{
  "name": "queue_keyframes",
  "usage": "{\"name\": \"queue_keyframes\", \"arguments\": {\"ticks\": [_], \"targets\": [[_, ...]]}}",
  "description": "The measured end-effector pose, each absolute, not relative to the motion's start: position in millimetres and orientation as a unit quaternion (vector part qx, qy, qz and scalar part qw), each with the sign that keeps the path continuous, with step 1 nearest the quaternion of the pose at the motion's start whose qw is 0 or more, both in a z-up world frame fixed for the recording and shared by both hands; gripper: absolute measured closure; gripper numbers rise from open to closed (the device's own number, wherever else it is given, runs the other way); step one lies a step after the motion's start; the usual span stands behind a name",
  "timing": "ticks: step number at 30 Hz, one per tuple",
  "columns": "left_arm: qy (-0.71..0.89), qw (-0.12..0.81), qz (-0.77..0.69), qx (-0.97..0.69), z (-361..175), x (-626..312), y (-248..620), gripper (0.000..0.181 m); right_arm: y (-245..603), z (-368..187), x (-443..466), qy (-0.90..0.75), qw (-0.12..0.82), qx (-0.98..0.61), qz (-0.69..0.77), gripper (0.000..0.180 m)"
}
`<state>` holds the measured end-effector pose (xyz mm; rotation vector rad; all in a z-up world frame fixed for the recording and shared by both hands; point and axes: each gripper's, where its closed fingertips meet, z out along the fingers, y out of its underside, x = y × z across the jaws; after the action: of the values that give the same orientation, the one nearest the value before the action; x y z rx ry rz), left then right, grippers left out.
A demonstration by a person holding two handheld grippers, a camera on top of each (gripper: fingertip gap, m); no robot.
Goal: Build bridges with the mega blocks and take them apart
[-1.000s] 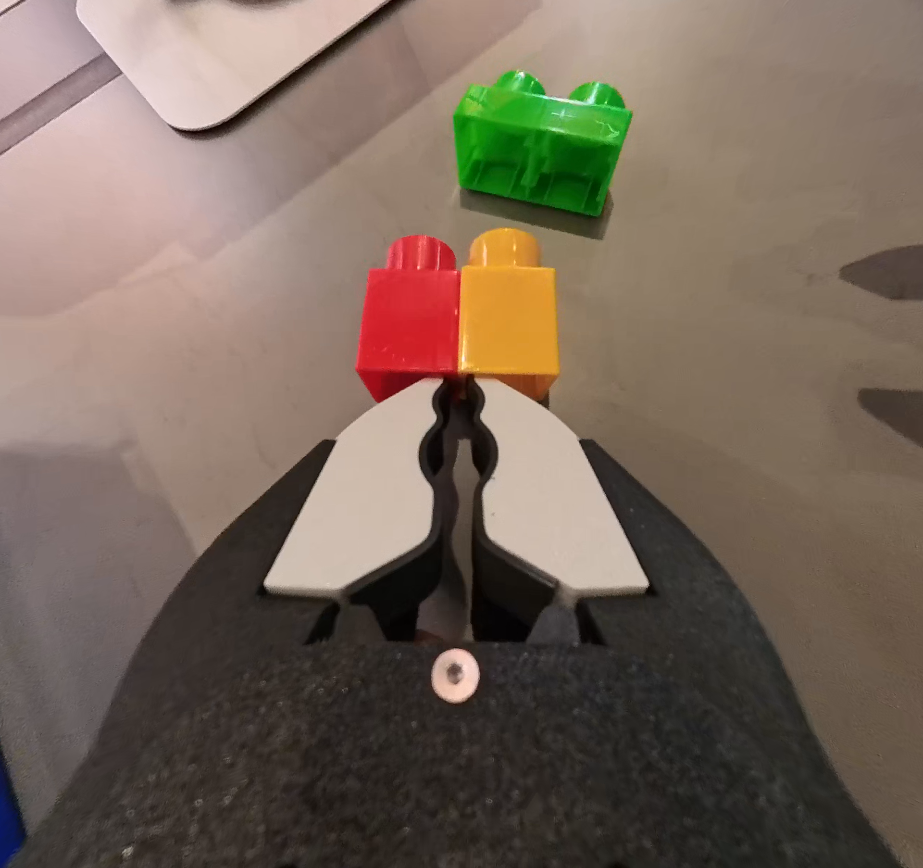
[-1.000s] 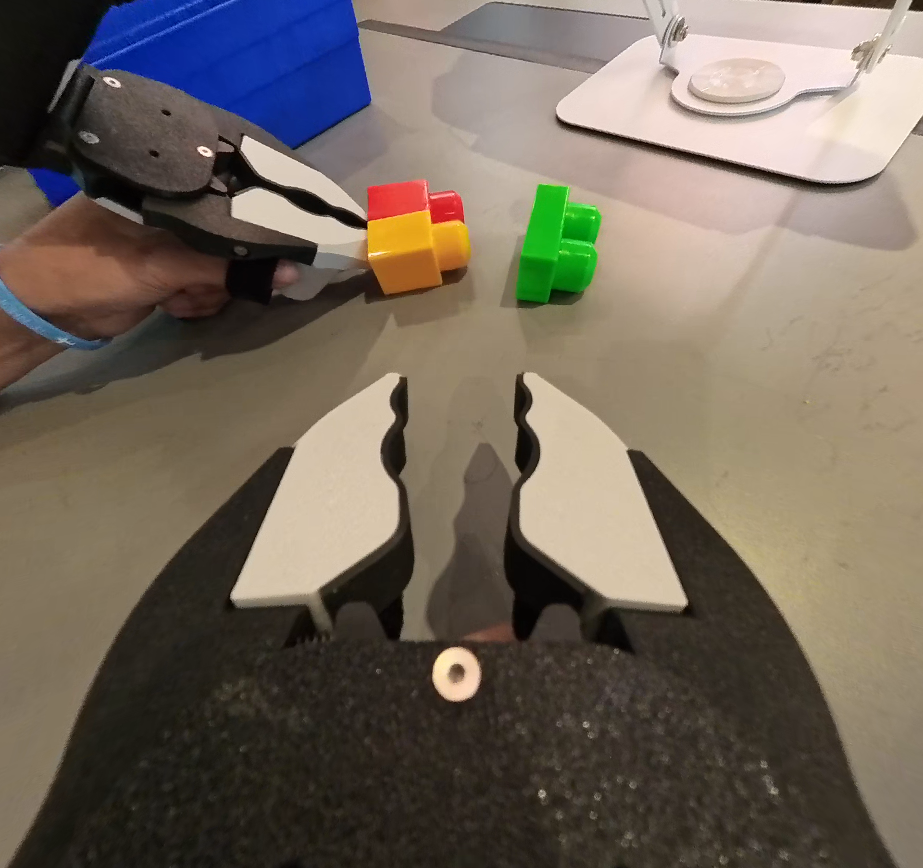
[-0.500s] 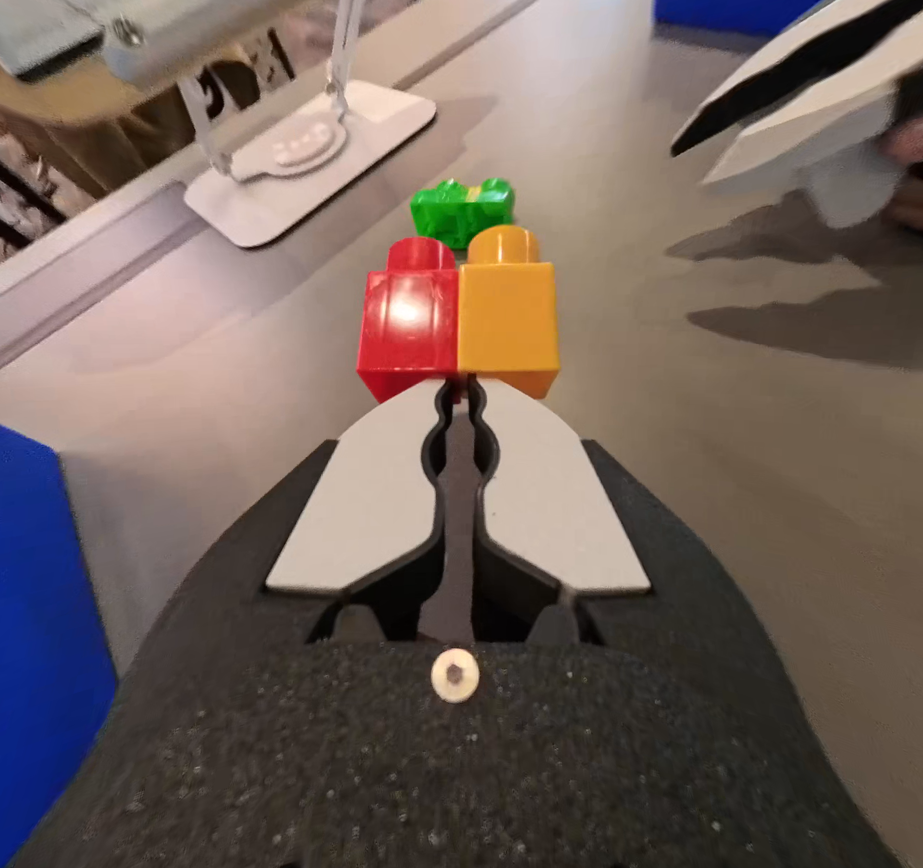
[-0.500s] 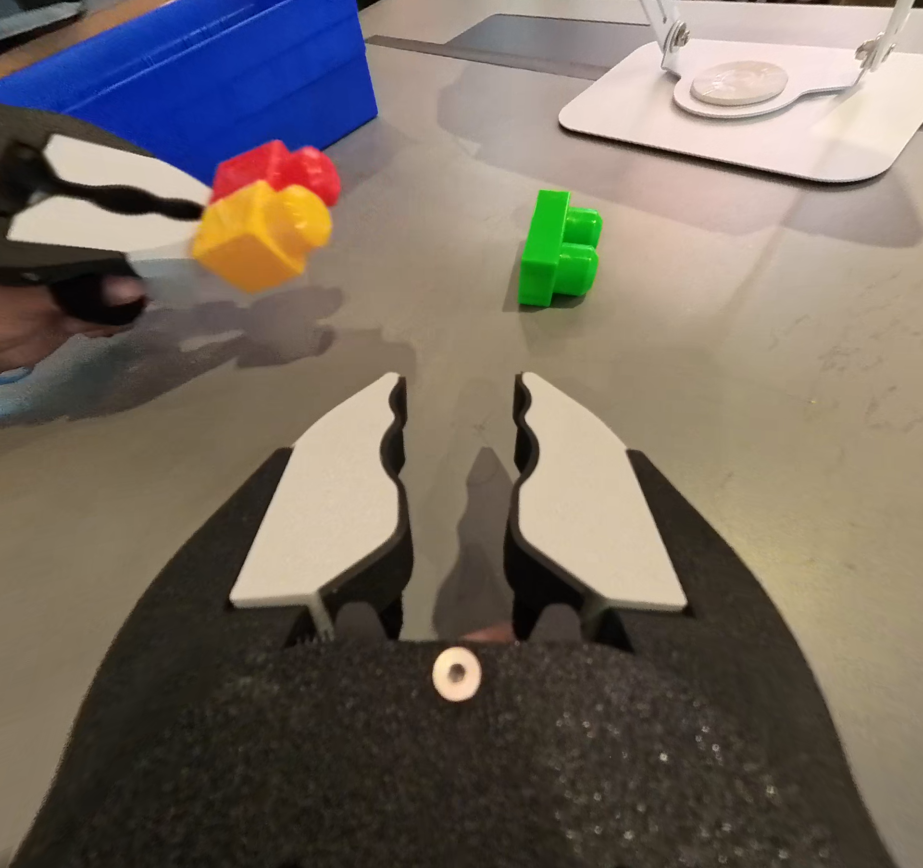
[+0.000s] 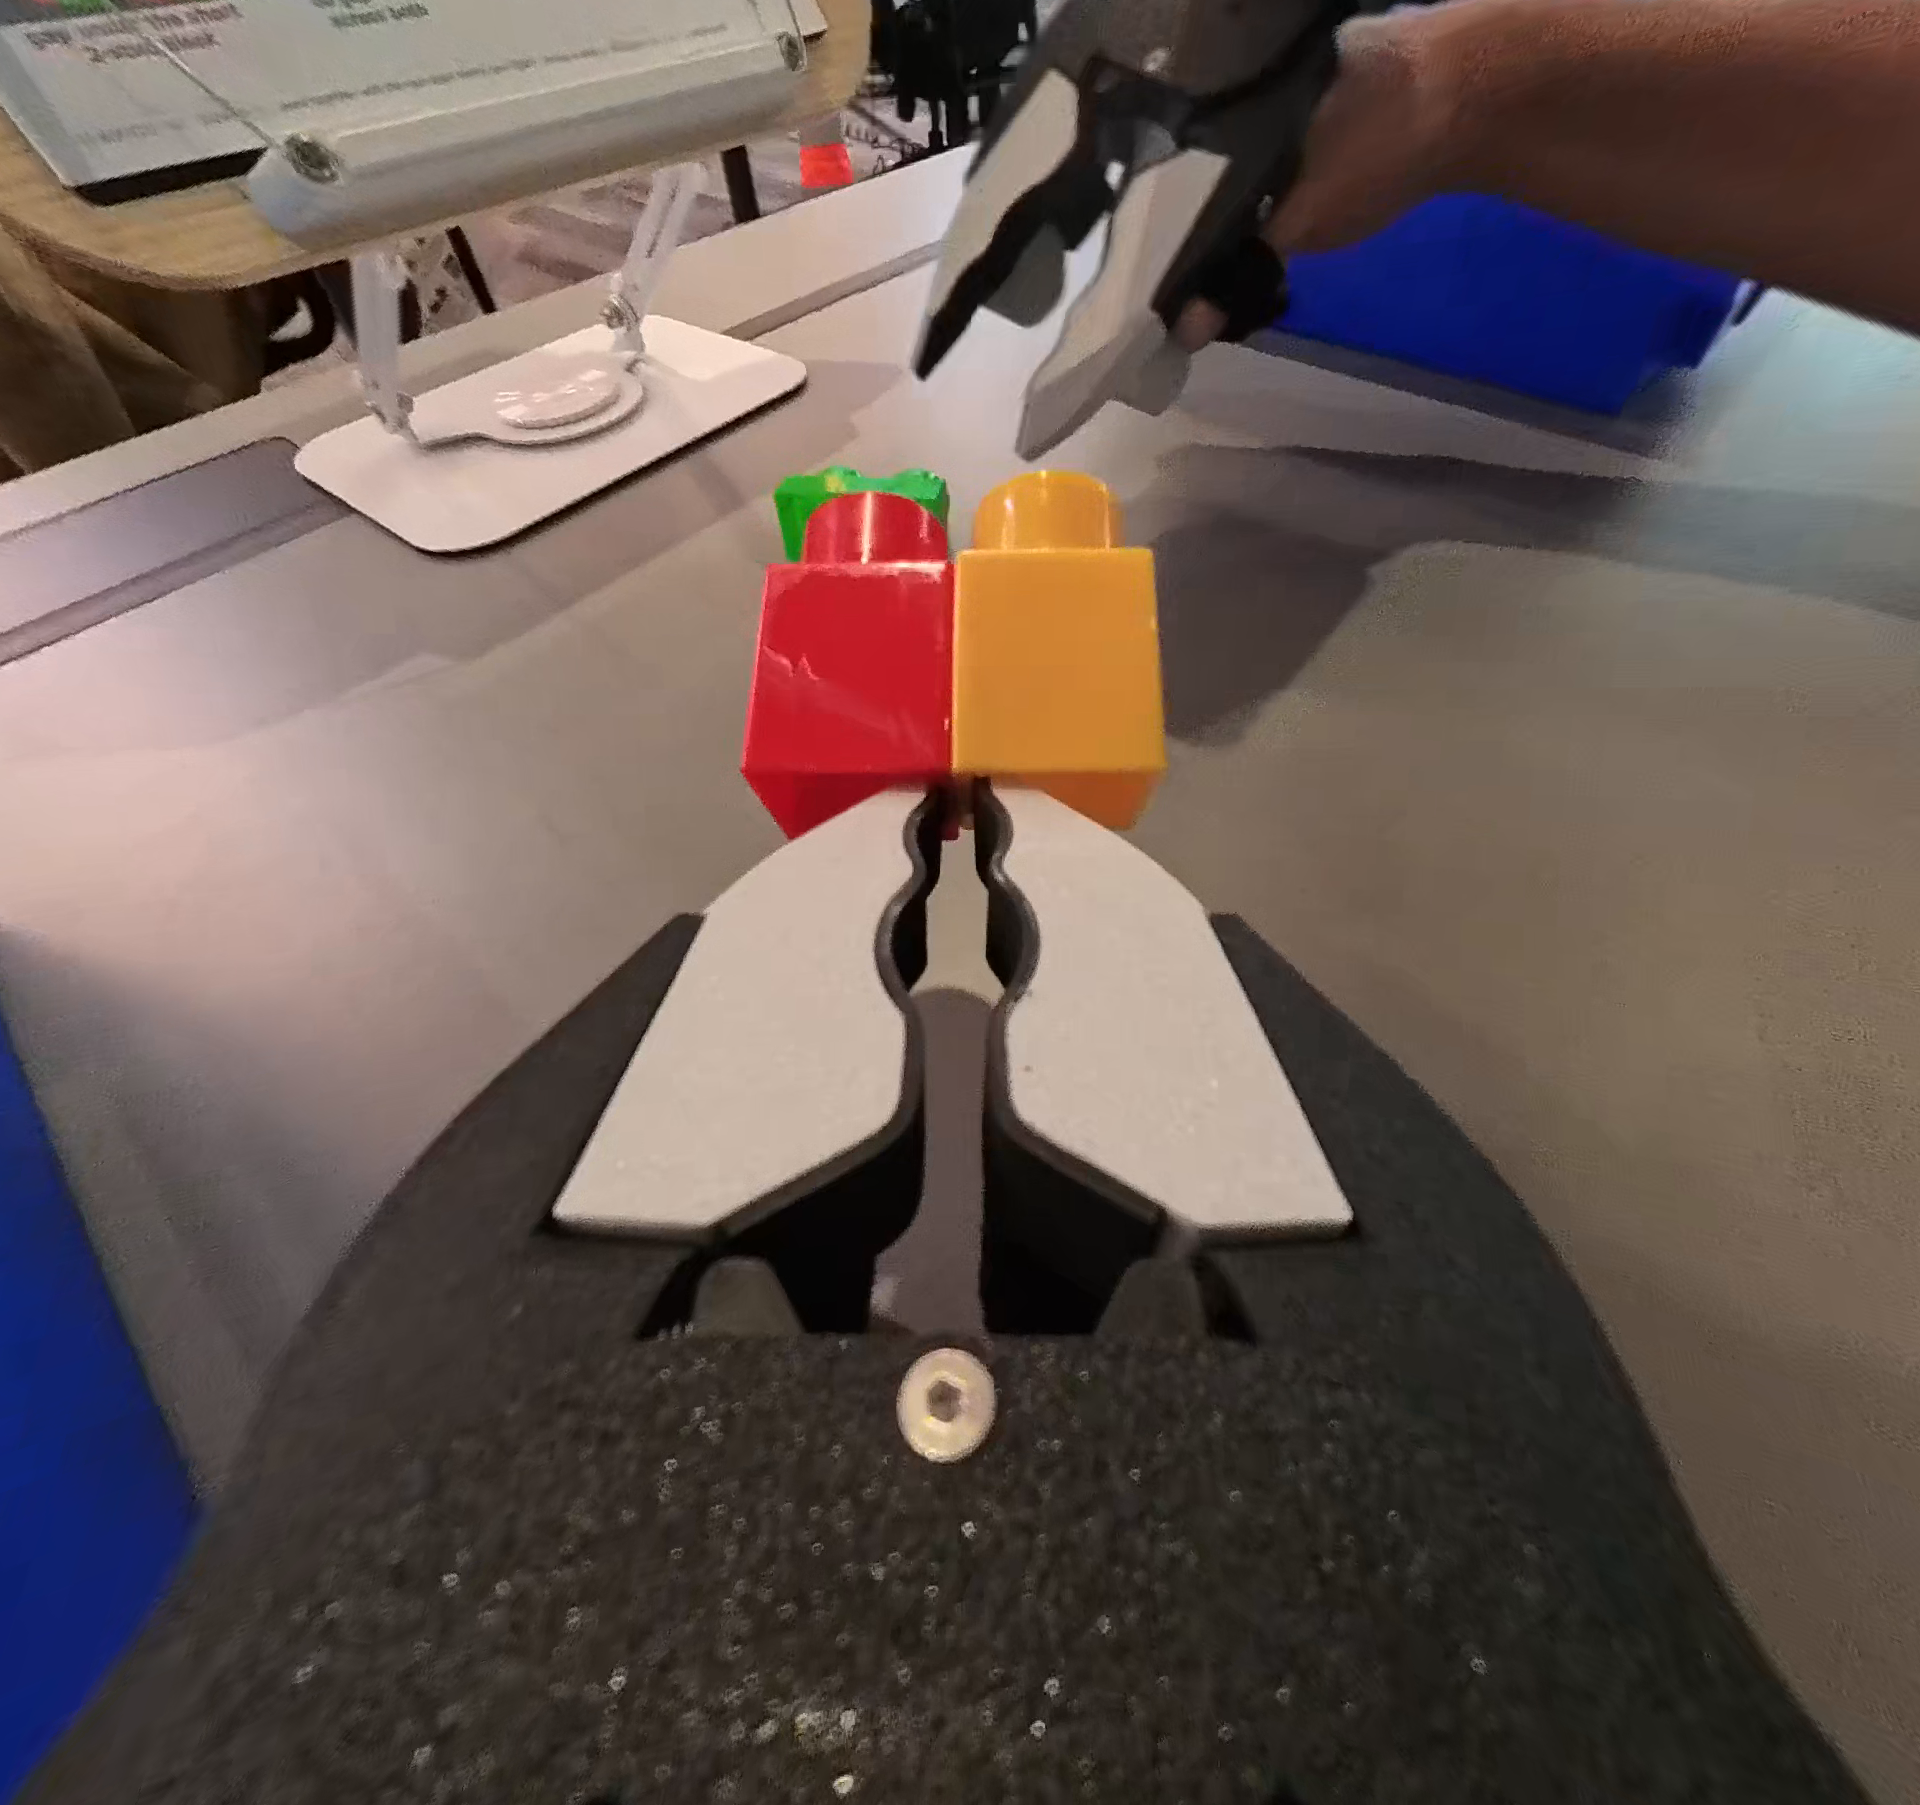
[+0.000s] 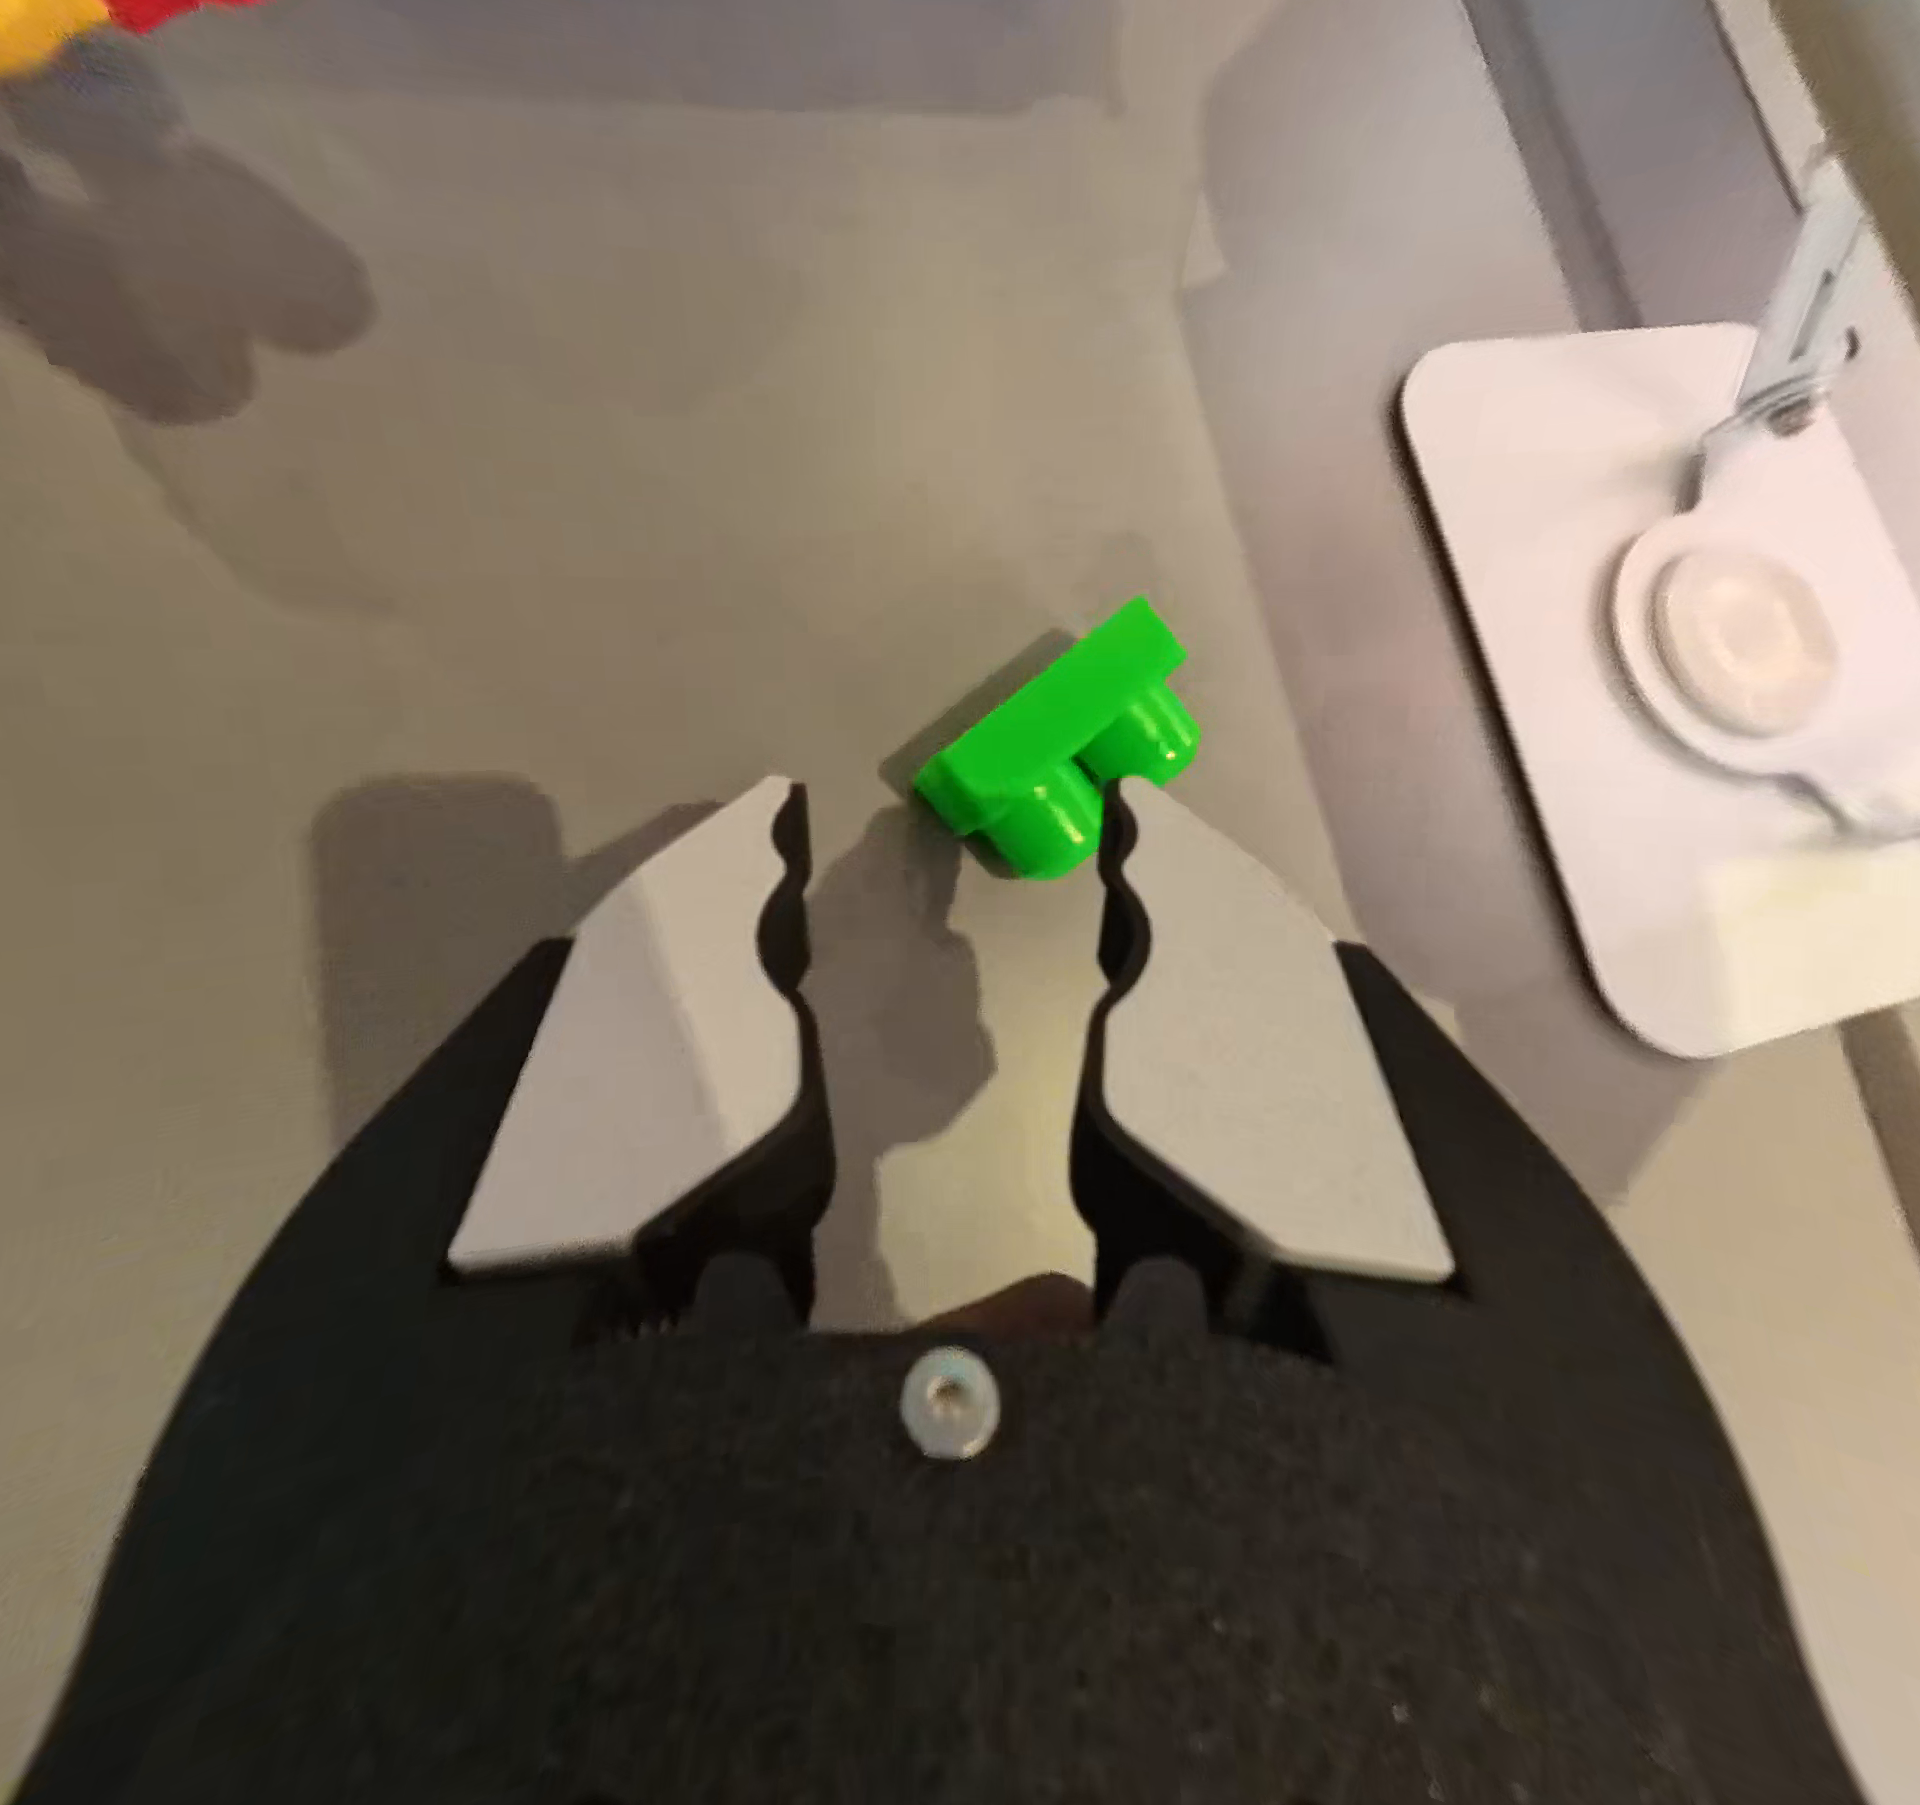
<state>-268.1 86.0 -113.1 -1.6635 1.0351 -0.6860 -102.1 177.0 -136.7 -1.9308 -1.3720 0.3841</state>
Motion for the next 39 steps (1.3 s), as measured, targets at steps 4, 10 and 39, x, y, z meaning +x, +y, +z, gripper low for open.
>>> {"name": "queue_keyframes", "arguments": {"ticks": [4, 10, 39], "targets": [[0.422, 0.503, -0.289, -0.697, -120, -274, 90, 0.176, 195, -154, -103, -0.526, 0.308, -0.776, 0.164, 0.121], [0.413, 0.504, -0.298, -0.698, -119, -278, 95, 0.176, 198, -168, -109, -0.458, 0.314, -0.806, 0.206, 0.125], [0.425, 0.496, -0.281, -0.703, -125, -274, 96, 0.175, 151, -162, -138, -0.667, 0.286, -0.687, -0.027, 0.151]]}}
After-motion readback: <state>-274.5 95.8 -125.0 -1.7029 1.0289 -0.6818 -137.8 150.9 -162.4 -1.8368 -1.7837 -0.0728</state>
